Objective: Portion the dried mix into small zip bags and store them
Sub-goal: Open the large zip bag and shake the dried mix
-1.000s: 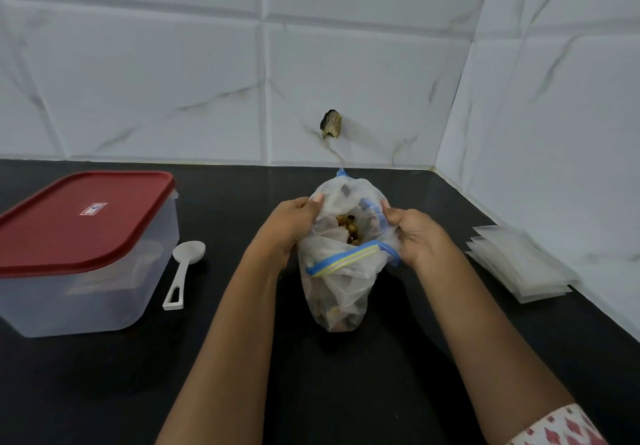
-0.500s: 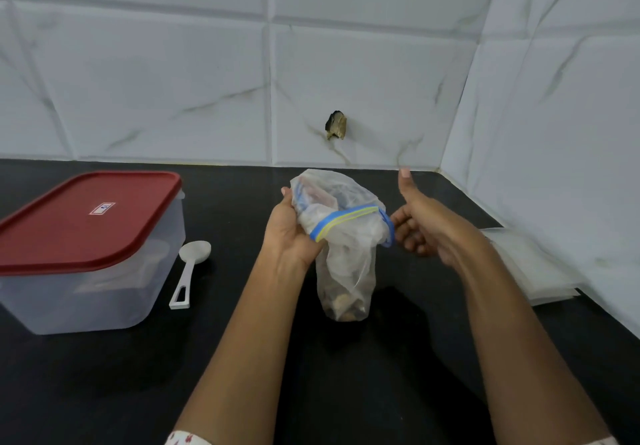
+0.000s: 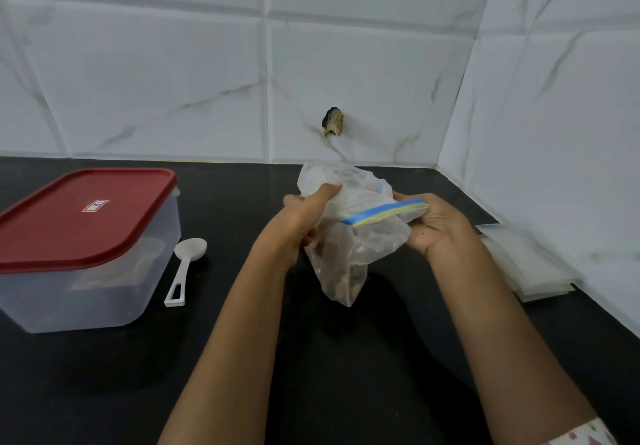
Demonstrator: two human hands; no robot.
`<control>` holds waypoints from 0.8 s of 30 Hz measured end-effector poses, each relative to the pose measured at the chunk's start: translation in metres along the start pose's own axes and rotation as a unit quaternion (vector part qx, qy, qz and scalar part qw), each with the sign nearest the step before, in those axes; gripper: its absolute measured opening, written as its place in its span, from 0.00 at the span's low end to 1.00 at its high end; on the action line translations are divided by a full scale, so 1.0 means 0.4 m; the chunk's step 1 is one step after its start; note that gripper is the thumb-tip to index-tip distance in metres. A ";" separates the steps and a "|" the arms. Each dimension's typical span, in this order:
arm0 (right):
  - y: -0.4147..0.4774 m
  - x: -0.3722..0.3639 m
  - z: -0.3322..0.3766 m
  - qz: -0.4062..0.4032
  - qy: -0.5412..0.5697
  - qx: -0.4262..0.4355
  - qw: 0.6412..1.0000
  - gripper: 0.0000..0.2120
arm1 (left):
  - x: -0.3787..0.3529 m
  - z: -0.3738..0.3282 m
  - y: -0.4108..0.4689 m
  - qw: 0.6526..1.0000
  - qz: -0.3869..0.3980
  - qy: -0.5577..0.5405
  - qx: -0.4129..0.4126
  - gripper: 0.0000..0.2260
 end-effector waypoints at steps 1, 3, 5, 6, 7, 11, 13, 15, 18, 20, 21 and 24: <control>0.003 0.000 0.002 -0.002 0.019 0.006 1.000 0.16 | 0.012 -0.001 -0.007 0.997 -0.034 0.074 -0.003 0.26; 0.006 0.000 0.000 -0.020 0.071 0.014 0.997 0.16 | 0.015 -0.017 -0.023 0.991 -0.053 0.118 -0.034 0.25; 0.006 0.002 -0.003 -0.040 0.113 0.025 0.993 0.18 | -0.006 -0.033 -0.043 0.997 0.010 0.064 -0.041 0.23; 0.010 0.004 -0.005 -0.042 0.128 0.027 0.990 0.20 | -0.019 -0.037 -0.049 0.998 0.052 0.026 -0.036 0.21; 0.012 0.006 -0.007 -0.040 0.136 0.029 0.990 0.22 | -0.031 -0.040 -0.057 0.995 0.093 -0.023 -0.029 0.17; 0.024 0.007 0.002 -0.012 0.140 0.057 0.989 0.24 | -0.050 -0.042 -0.055 0.954 0.149 -0.260 -0.016 0.12; 0.025 0.010 0.010 -0.005 0.137 0.069 0.988 0.24 | -0.050 -0.040 -0.049 0.923 0.128 -0.362 -0.020 0.16; 0.020 0.015 0.019 -0.009 0.105 0.082 0.991 0.21 | -0.049 -0.035 -0.036 0.882 0.099 -0.460 -0.008 0.16; 0.007 0.007 0.018 0.000 0.135 0.072 0.988 0.24 | -0.040 -0.025 -0.010 0.799 0.085 -0.595 0.029 0.14; -0.008 -0.008 0.009 -0.004 0.155 0.065 0.986 0.28 | -0.039 -0.021 -0.011 0.772 0.110 -0.626 0.030 0.15; -0.013 -0.013 0.004 -0.012 0.151 0.064 0.986 0.30 | -0.043 -0.016 -0.013 0.772 0.119 -0.624 0.033 0.16; -0.024 -0.028 -0.012 -0.015 0.137 0.047 0.989 0.29 | -0.056 -0.017 -0.024 0.802 0.152 -0.576 0.040 0.23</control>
Point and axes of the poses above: each hand's wrist, its own y-axis towards the middle knuckle, its own x-axis out of the back of the hand, z = x × y, the point moved 5 cm from there along y, towards the middle knuckle, and after that the axes turned 13 degrees about y, right-handed, at the moved point
